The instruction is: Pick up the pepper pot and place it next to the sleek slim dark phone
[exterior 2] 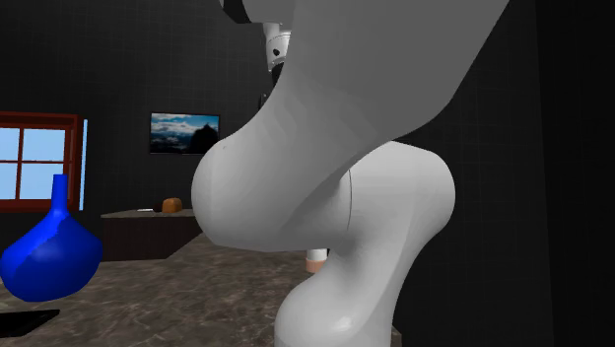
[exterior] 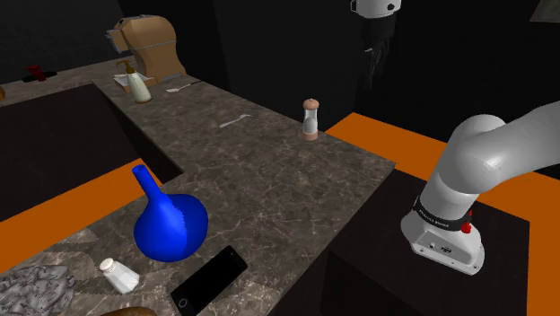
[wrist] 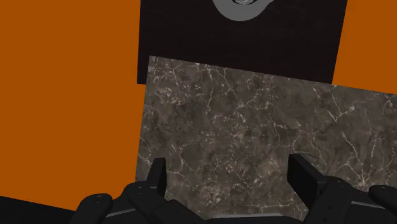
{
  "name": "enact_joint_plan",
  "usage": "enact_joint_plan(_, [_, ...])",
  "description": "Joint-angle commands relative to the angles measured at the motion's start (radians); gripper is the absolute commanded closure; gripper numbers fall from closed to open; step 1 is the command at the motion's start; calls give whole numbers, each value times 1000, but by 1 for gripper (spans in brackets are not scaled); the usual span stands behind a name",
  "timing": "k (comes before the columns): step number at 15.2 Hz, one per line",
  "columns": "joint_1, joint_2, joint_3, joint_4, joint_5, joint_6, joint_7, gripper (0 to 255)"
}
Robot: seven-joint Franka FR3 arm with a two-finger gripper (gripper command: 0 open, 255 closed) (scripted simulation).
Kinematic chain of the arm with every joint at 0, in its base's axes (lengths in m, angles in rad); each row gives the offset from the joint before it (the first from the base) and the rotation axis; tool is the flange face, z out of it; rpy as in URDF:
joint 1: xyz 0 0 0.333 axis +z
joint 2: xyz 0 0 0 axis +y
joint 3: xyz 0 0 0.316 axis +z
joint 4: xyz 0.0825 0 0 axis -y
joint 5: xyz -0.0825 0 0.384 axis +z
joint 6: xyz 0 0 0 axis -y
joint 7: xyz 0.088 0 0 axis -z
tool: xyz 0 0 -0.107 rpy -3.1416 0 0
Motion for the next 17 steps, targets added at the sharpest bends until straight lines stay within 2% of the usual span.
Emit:
enact_joint_plan(1, [0,0,0,0,0,0,0,0])
enact_joint_plan(9, [-17,240,-91,28,-37,230,-86,0])
enact_joint_plan(17, [-25,524,-168,145,-26,413,-181,0])
